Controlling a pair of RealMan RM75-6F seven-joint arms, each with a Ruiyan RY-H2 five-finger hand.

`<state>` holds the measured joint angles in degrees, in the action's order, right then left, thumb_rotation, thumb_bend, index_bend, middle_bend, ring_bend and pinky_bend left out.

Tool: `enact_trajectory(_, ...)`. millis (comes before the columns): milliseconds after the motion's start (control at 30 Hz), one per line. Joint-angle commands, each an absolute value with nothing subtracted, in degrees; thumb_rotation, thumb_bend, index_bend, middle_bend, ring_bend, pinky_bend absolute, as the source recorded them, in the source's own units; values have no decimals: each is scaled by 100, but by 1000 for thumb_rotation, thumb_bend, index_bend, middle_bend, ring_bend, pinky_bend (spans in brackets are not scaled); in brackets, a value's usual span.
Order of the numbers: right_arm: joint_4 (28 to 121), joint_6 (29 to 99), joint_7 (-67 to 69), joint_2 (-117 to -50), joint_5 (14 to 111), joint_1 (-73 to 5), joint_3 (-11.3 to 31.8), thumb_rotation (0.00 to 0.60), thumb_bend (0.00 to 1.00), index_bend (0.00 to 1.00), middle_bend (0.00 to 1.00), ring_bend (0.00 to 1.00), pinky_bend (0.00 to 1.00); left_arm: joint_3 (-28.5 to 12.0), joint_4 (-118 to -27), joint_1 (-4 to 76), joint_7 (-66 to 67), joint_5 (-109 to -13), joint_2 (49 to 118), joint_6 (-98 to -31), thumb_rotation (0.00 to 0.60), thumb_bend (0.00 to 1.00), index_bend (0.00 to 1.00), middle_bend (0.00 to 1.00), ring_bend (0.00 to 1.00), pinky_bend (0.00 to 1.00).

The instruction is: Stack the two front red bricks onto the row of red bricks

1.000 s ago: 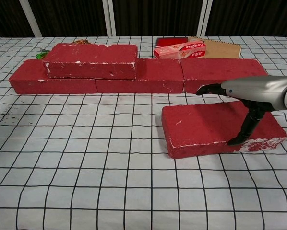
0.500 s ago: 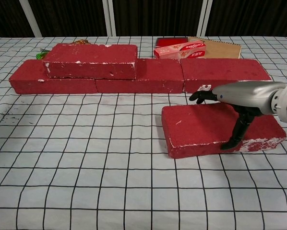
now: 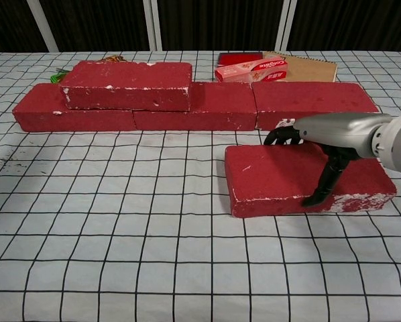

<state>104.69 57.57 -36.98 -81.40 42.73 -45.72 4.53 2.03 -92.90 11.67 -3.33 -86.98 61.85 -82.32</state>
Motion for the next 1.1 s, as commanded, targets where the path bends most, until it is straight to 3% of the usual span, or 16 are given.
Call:
enact_trajectory(33, 10513, 5801, -3598, -8065, 4334, -4539, 487, 600, 381, 252, 278, 263, 175, 197, -9295, 1162, -340, -8698, 6184, -8220, 600, 0, 51, 54, 0, 0)
enact_trajectory(300, 10933, 5742, -3359, -7194, 4280, -4461, 582, 600, 397, 257, 286, 265, 175, 177, -9295, 1164, -310, -8714, 6193, -8159, 600, 0, 51, 54, 0, 0)
enact_trajectory(700, 11916, 5290, -2966, -4999, 4025, -4402, 715, 600, 410, 257, 282, 265, 175, 79, -9236, 1109, -228, -8674, 6206, -8246, 600, 0, 51, 54, 0, 0)
enact_trajectory(900, 11757, 4422, -2956, -4254, 3561, -4907, 904, 600, 410, 257, 281, 264, 175, 26, -9244, 1071, -192, -8681, 6213, -8332, 600, 0, 51, 54, 0, 0)
enact_trajectory(1100, 11042, 3356, -2489, -4300, 3089, -5421, 1145, 600, 410, 257, 282, 267, 175, -14, -9225, 998, -273, -8778, 6206, -8534, 600, 0, 51, 54, 0, 0)
